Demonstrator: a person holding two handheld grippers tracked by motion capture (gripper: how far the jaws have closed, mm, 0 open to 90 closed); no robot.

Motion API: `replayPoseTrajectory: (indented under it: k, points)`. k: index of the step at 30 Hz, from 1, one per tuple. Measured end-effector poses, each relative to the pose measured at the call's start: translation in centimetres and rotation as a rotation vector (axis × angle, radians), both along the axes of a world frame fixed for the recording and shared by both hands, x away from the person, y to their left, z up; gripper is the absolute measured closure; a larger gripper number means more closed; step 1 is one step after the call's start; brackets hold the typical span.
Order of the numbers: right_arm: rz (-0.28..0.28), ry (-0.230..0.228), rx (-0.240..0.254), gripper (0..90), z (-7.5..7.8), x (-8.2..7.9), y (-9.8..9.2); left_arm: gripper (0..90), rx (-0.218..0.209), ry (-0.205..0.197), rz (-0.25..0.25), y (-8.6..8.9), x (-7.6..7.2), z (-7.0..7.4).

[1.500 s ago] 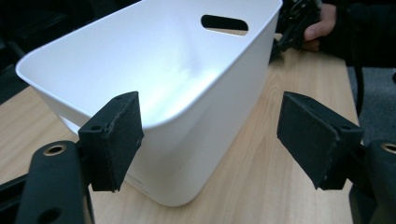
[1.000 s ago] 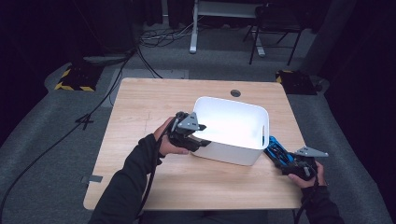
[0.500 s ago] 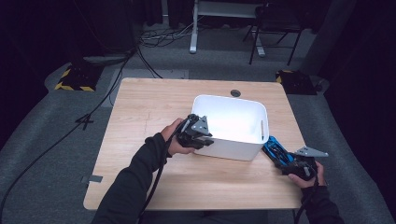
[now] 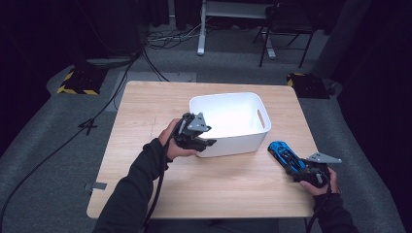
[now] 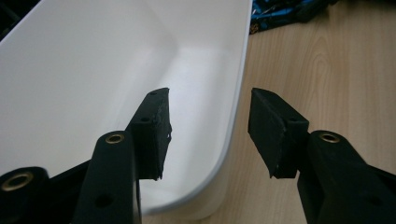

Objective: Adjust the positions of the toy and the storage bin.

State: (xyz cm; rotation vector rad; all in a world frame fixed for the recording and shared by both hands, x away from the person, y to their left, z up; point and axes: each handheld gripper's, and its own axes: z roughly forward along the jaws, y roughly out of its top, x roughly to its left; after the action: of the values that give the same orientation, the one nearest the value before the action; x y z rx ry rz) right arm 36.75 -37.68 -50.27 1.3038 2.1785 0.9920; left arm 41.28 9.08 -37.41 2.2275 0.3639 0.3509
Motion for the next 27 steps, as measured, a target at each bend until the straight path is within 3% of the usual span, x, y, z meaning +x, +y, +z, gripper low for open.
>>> replayPoseTrajectory:
  k: [3,6,11,22,24,27]
  points:
    - [0.000,0.000,-0.001,22.8,0.0,0.0,0.0,30.6,-0.043,-0.010,0.088,1.6,-1.0,-0.2]
    - [0.000,-0.001,-0.002,22.8,0.0,0.0,0.0,25.8,-0.126,-0.009,0.155,3.4,-2.1,-0.7]
    - [-0.001,0.000,-0.003,22.8,0.0,0.0,0.0,19.2,-0.160,-0.026,0.210,5.3,-3.1,-0.9]
    - [0.002,0.001,-0.007,22.7,0.0,0.0,0.0,16.2,-0.047,0.006,0.275,7.7,-4.7,-5.0]
    - [0.001,0.002,-0.005,22.7,0.0,0.0,0.0,16.1,-0.027,0.027,0.289,8.1,-4.9,-5.8]
    - [0.015,-0.002,-0.003,23.1,0.0,0.0,-0.1,16.2,-0.008,0.075,0.350,8.5,-5.2,-7.3]
